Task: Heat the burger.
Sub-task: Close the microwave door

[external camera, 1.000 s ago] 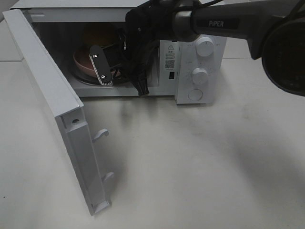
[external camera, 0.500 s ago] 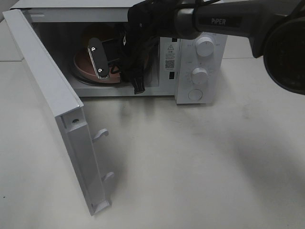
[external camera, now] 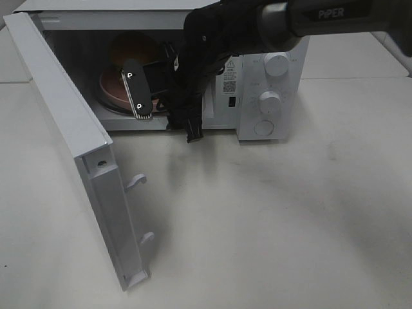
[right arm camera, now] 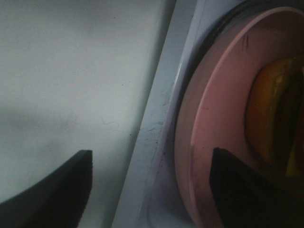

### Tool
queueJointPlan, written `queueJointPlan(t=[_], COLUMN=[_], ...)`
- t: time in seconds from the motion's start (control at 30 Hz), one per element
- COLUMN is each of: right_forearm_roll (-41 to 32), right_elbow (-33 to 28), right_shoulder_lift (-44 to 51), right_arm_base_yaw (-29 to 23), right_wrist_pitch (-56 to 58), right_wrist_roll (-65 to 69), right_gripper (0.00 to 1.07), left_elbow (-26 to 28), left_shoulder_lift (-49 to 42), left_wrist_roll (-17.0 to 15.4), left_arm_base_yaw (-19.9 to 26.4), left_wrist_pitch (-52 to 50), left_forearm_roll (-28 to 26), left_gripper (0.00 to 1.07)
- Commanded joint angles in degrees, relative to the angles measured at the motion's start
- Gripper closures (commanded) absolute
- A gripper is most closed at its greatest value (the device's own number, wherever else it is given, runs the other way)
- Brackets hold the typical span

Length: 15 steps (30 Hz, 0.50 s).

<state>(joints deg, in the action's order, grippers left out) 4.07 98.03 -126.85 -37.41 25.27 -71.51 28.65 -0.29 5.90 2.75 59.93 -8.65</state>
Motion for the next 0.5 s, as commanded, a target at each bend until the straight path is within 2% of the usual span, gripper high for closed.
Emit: queueJointPlan(t=[0.03,0.17,0.3,0.5], right_forearm_roll=[0.29,2.18,8.14,11.97], right_elbow=[-6.65,-10.31,-15.76,-21.08], right_shoulder_lift=[5.44,7.85,12.15,17.65], right_arm_base_yaw=[0.00,0.00,0.00,0.00], right_wrist_pitch=[-4.07,-4.76,-5.10,-4.93], right_wrist_roll=[2.23,4.98,12.03,20.68], right_gripper=[0.28,0.25,0.26,0.28], left_elbow=[-0.23,-0.23,-0.23,-0.23], left_shoulder_lift=[-1.43,-1.43,-1.43,-1.43], left_wrist_roll=[0.00,0.00,0.00,0.00], left_arm_base_yaw=[0.23,0.23,0.23,0.23], left_wrist_pitch=[-0.52,-0.52,-0.52,-0.52], left_forearm_roll=[-0.34,-0.34,-0.34,-0.34], left_gripper=[0.07,0.07,0.07,0.07])
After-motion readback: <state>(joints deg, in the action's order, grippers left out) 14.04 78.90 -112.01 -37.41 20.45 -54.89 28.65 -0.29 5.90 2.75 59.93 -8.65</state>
